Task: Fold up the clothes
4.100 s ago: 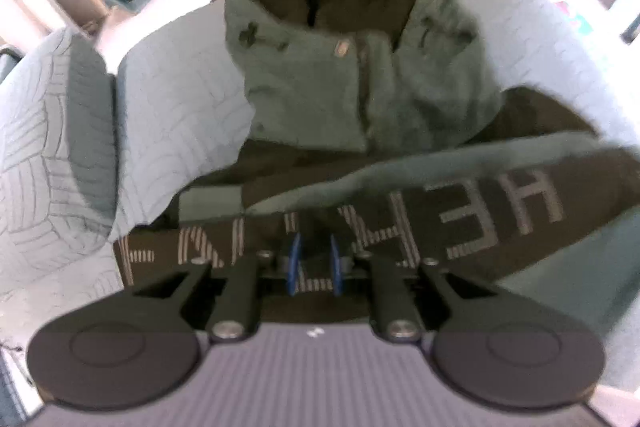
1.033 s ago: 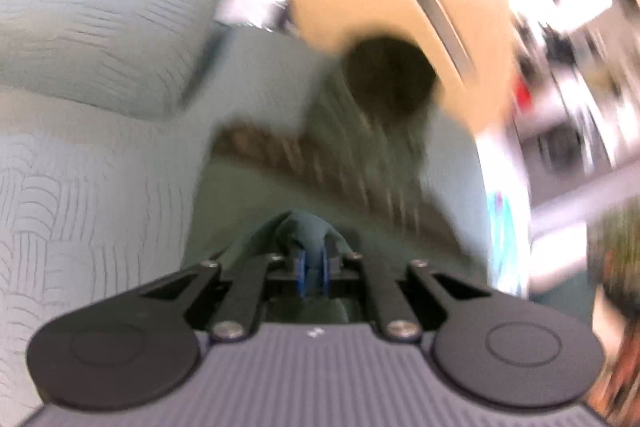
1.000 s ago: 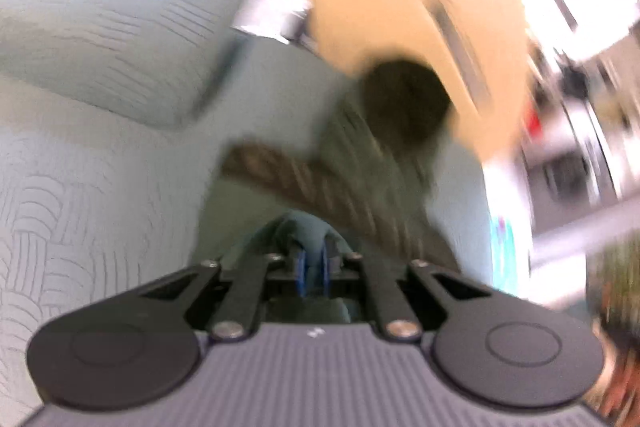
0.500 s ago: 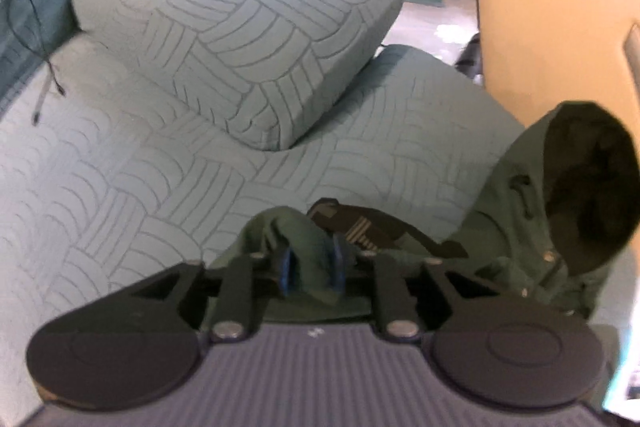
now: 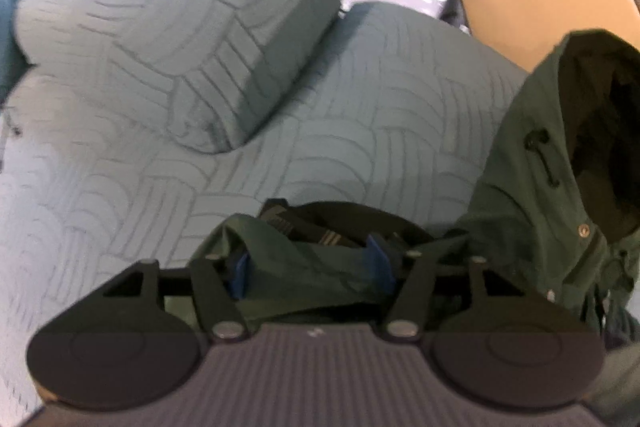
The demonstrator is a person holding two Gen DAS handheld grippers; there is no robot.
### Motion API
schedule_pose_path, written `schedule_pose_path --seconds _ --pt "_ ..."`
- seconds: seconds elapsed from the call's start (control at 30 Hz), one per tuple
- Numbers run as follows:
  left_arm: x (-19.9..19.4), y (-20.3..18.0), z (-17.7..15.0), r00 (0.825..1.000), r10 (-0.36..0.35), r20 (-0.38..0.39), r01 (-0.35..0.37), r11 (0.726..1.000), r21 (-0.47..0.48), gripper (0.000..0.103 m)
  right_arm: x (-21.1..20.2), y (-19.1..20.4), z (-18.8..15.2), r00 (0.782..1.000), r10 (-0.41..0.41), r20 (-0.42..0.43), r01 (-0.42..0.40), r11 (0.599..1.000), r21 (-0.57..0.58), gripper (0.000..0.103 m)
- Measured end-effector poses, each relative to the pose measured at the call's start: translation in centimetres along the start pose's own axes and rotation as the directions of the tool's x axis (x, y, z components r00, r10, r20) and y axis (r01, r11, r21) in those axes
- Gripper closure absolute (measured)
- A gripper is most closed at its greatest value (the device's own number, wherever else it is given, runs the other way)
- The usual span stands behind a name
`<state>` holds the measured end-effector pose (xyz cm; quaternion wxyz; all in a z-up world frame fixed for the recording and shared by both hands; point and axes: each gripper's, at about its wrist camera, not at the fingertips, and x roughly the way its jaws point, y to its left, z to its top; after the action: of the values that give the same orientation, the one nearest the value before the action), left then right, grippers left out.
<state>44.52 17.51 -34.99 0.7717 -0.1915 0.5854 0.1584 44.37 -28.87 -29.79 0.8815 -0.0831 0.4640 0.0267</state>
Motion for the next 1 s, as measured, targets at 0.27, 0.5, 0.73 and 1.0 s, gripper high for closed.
schedule_pose_path --seconds 0.27,0.5,0.73,1.0 --pt "1.5 3.3 3.3 0.965 -0.196 -0.176 0.197 0.98 -0.013 0.037 -2.4 14.5 6.2 0.92 0.369 -0.133 -0.38 0.922 -0.07 0.102" --pt "-6.9 6.5 4.5 0.952 -0.277 -0.131 0.292 0.949 0.12 0.027 10.2 20.4 6.3 0.856 0.277 -0.436 -0.252 0.961 0.115 0.103" --pt "-13.9 2.8 4.2 0.902 -0.407 -0.145 0.431 0.828 0.359 0.005 14.2 22.5 7.6 0.865 0.168 -0.474 -0.085 0.978 0.191 0.101" --pt "-4.2 -7.2 -3.8 0.919 -0.201 -0.338 0.349 0.813 0.466 0.022 7.9 20.5 9.4 0.927 0.188 -0.324 -0.122 0.97 0.212 0.09"
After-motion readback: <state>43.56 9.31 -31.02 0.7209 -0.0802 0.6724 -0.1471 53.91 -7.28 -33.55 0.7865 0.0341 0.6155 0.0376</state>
